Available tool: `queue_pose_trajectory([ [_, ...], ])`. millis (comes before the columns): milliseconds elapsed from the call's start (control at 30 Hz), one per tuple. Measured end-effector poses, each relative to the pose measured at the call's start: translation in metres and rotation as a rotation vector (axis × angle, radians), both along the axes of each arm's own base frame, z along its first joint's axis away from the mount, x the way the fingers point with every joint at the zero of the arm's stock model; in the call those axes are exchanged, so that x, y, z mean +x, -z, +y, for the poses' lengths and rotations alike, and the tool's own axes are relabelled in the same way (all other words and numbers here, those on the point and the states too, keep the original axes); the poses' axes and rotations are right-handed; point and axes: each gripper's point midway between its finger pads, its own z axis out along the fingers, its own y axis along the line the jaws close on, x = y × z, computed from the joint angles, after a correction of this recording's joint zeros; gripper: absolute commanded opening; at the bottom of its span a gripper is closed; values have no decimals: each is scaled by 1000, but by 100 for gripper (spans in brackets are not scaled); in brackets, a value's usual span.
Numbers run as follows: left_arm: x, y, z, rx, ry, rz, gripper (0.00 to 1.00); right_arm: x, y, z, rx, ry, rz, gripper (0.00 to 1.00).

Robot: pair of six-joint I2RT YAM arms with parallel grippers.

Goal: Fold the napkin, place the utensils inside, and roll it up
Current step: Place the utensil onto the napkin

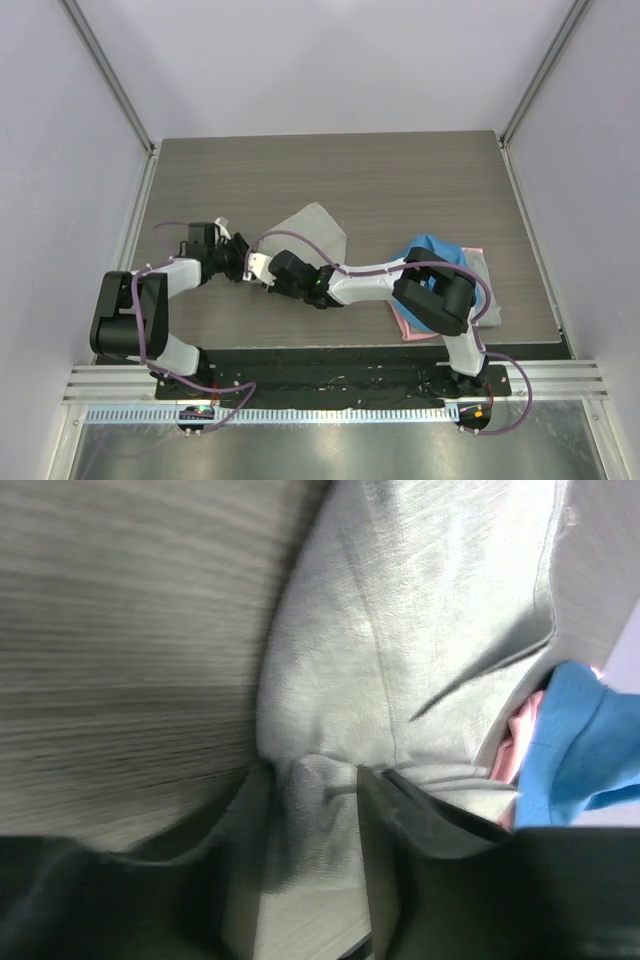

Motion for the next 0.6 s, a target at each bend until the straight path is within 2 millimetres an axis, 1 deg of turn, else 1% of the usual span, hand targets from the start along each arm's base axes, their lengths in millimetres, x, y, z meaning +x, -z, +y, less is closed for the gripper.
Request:
queue_pose_trajectory([
  [33,2,-4,-1,-6,3,-12,62,-2,3,0,4,-17,32,28],
  [100,9,-12,0,1,-3,-39,70,-2,3,2,22,-45,92,26],
  [133,10,-13,1,12,-1,-48,72,-1,3,2,31,-52,121,24],
  [233,14,-17,9,57,-25,-68,75,0,3,2,71,-74,261,22],
  [367,14,-19,21,126,-69,-82,77,-2,3,5,112,-95,446,21],
  [467,8,-21,30,165,-100,-107,78,-2,3,7,144,-108,574,19],
  [600,-2,-24,35,183,-118,-145,80,-11,3,7,181,-125,729,18],
])
